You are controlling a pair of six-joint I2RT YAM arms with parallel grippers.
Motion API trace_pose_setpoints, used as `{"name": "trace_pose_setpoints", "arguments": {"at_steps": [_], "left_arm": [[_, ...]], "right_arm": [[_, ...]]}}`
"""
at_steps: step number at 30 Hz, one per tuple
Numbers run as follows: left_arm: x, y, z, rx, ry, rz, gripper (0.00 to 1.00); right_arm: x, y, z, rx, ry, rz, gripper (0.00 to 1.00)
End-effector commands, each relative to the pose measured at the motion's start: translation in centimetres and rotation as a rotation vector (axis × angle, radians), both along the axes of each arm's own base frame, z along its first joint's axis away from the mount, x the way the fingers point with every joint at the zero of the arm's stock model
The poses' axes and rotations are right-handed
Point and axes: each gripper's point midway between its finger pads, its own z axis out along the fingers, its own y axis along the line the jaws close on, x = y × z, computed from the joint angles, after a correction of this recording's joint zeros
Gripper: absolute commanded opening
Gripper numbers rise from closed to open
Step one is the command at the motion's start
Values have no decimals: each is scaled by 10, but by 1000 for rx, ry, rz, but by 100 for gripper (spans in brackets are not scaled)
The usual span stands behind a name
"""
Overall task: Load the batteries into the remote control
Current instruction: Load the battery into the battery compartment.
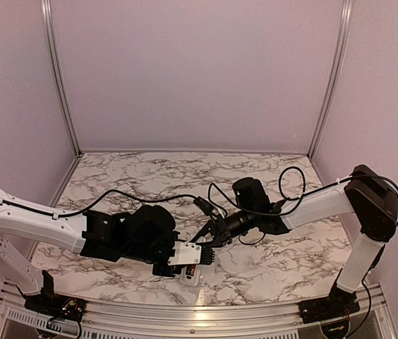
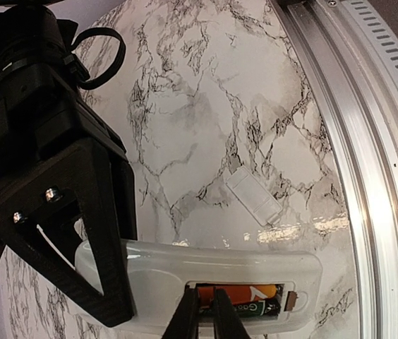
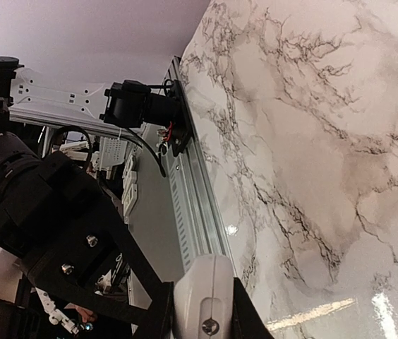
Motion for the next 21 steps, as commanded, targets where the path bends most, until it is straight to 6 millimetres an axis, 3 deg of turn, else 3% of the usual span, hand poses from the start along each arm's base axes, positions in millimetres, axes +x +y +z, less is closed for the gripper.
{"name": "trace_pose_setpoints", "arguments": {"at_steps": [1, 15, 21], "left_arm": [[-7, 6, -20, 79, 41, -18, 8], [-19, 12, -39, 131, 101, -38, 6], [-8, 18, -51, 180, 53, 21, 6]], "right_arm": [[0, 13, 41, 104, -81, 43, 0], [-2, 12, 66, 163, -119, 51, 0], [-6, 10, 82, 217, -126, 61, 0]]}}
